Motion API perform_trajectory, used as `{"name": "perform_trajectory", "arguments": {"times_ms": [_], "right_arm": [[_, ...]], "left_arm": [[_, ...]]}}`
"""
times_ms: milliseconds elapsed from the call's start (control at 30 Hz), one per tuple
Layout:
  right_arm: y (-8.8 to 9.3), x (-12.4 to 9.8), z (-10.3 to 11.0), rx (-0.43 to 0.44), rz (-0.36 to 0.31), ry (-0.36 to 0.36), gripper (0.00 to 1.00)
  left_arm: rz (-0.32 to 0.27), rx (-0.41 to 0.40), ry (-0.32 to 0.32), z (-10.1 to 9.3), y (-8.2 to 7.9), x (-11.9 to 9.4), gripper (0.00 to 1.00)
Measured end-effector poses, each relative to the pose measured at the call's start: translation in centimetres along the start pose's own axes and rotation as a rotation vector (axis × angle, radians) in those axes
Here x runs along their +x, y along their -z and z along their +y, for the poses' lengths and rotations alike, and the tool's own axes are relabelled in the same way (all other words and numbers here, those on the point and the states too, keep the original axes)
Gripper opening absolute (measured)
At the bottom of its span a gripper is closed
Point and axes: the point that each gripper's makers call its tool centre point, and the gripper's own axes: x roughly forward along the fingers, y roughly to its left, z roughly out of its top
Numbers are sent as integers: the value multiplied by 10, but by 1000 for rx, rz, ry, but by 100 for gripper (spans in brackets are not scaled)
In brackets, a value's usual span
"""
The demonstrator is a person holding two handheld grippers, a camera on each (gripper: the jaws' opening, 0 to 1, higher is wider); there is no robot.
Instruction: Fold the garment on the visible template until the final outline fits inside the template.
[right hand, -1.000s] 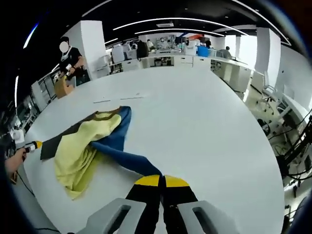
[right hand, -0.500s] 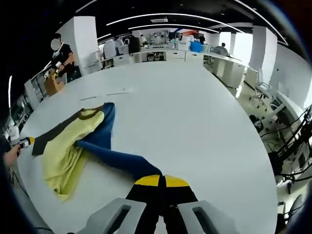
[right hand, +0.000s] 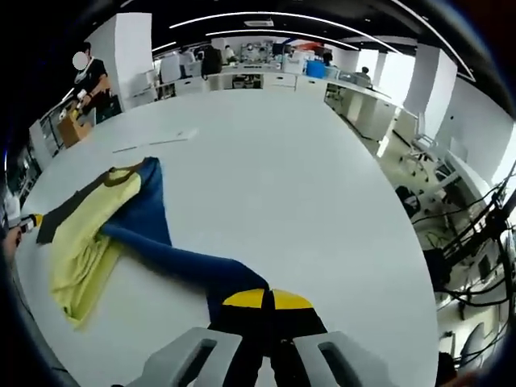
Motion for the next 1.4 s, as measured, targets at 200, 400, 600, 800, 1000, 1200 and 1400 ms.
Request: {"name": "perform_trajectory", "arguments": {"times_ms": [200, 400, 600, 800, 1000, 1200, 1400], "right_arm": [[7, 5, -15, -8, 27, 25, 0], [16, 9, -35, -28, 70, 81, 0], [21, 10, -42, -33, 88, 93, 0], [21, 10, -40, -25, 88, 93, 0], [8, 4, -23, -44, 33, 18, 17], [1, -5, -6, -95, -2, -56, 39], [-5, -15, 23, -178, -50, -156, 61]], "left_arm": [[6, 20, 2, 1, -2, 3, 0], [18, 59, -18, 8, -2, 5, 0], [22, -5, -22, 18, 2, 4, 0], [20, -13, -12, 12, 4, 0, 0], [-36, -37, 55, -6, -7, -9, 0], [-91, -91, 118, -23, -17, -22, 20], [-134, -61, 176, -41, -20, -40, 40]]}}
